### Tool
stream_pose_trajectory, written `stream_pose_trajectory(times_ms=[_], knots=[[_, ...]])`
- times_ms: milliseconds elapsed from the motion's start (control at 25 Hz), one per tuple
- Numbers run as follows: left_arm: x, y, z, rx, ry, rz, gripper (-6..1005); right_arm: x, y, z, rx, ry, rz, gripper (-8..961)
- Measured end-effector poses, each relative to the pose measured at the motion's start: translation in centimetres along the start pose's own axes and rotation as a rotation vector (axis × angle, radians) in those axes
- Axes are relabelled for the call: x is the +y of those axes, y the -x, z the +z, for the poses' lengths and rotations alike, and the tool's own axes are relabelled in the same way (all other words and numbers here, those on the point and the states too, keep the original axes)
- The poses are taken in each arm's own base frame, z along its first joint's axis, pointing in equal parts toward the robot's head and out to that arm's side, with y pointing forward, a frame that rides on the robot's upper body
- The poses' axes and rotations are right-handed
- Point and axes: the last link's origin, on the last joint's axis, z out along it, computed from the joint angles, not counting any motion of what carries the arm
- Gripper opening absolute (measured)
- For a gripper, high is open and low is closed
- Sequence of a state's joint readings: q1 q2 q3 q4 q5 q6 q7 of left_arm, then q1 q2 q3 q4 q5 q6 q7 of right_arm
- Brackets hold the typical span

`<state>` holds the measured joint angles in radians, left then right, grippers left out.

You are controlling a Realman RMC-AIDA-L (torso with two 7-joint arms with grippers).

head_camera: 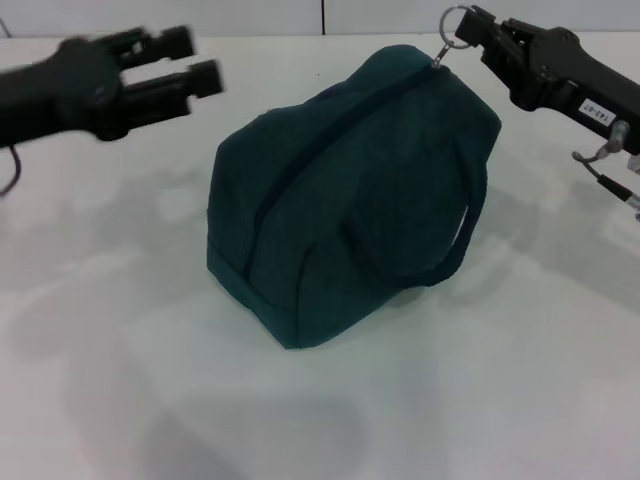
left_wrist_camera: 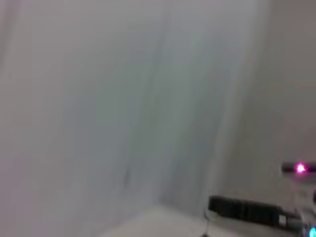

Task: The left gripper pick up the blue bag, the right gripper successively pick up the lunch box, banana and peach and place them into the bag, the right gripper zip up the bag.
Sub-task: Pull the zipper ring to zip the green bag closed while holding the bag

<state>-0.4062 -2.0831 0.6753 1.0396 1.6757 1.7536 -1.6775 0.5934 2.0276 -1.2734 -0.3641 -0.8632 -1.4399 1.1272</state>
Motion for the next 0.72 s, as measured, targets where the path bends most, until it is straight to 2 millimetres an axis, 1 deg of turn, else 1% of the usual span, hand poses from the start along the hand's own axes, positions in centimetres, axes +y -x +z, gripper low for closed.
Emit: stream_pose_trajectory(times_ms=[40, 120, 160, 200, 240, 320, 400, 480, 560, 720], knots=[[0.2, -1.6, 0.9, -0.072, 0.01, 0.012, 415, 0.0, 0.0, 0.0, 0.0, -0.001, 0.001, 39], [0.9, -3.8, 2.5, -0.173, 0.008, 0.029, 485, -0.1, 0.0, 0.0, 0.0, -0.004, 0.002, 40], [1.3, -4.9, 3.6, -0.225, -0.001, 0.032, 520, -0.1, 0.0, 0.0, 0.001, -0.006, 0.003, 40], [2.1, -6.2, 5.1, -0.289, -0.012, 0.044, 555, -0.1, 0.0, 0.0, 0.001, -0.008, 0.003, 40], [2.6, -6.9, 6.1, -0.328, -0.018, 0.049, 580, -0.1, 0.0, 0.0, 0.001, -0.01, 0.003, 40], [4.1, -8.4, 8.9, -0.426, -0.034, 0.054, 631, -0.1, -0.1, 0.0, 0.003, -0.011, 0.005, 41], [4.9, -8.8, 10.7, -0.495, -0.048, 0.045, 682, -0.2, -0.2, -0.1, 0.005, -0.014, 0.01, 41], [5.2, -8.8, 12.5, -0.588, -0.099, 0.028, 672, -0.1, -0.3, -0.1, 0.007, -0.014, 0.015, 42], [5.4, -8.5, 13.5, -0.64, -0.123, 0.035, 662, -0.1, -0.3, -0.1, 0.01, -0.011, 0.019, 42], [5.9, -7.8, 14.6, -0.662, -0.129, 0.076, 643, 0.0, -0.5, -0.2, 0.013, -0.008, 0.024, 43]])
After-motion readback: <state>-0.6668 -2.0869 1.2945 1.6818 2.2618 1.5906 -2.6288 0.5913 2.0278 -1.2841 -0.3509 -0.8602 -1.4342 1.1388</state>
